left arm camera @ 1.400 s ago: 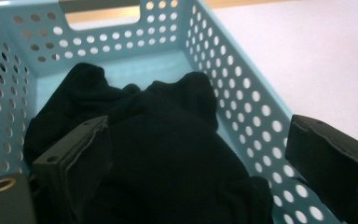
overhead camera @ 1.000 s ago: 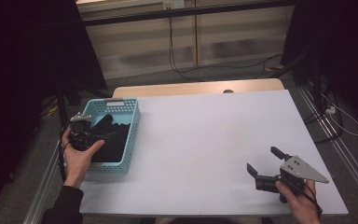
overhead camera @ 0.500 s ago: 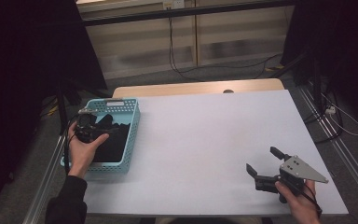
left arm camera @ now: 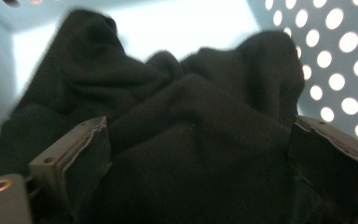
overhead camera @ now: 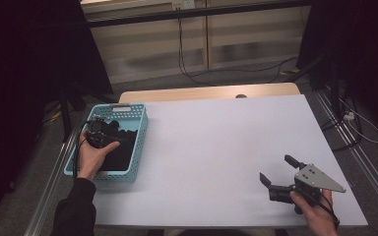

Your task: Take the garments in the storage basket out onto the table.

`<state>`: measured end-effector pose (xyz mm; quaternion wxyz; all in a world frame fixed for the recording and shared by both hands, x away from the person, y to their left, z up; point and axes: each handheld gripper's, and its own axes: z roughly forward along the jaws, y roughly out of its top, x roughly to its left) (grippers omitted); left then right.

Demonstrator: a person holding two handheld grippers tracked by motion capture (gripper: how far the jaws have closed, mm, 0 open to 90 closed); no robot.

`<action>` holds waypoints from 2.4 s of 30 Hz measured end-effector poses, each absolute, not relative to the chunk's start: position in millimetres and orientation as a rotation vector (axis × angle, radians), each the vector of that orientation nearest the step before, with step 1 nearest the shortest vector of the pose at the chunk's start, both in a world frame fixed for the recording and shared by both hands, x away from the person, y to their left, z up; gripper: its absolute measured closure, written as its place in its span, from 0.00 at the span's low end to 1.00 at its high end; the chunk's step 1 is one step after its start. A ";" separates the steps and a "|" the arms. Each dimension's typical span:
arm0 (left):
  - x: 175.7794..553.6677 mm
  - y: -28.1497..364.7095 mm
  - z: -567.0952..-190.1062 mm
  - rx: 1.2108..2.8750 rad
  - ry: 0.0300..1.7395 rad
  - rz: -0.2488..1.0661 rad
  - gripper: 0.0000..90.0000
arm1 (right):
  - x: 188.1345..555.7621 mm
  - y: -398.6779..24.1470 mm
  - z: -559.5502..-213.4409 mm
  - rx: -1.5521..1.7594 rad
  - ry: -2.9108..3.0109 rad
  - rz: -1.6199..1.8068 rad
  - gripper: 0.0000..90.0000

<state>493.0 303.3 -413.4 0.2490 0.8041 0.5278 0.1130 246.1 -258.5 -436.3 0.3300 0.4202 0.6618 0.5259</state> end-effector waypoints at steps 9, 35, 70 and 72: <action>496.1 298.7 -423.1 2.306 1.462 0.279 0.04 | 245.5 -258.8 -436.6 1.098 1.733 1.373 0.01; 503.4 290.2 -429.7 2.383 1.508 0.191 0.22 | 243.7 -258.5 -436.1 1.090 1.739 1.383 0.01; 483.9 295.8 -384.4 2.215 1.411 0.327 0.77 | 245.6 -259.5 -437.0 1.114 1.727 1.378 0.01; 481.2 295.5 -379.1 2.194 1.398 0.355 0.77 | 245.7 -259.4 -437.1 1.113 1.729 1.379 0.01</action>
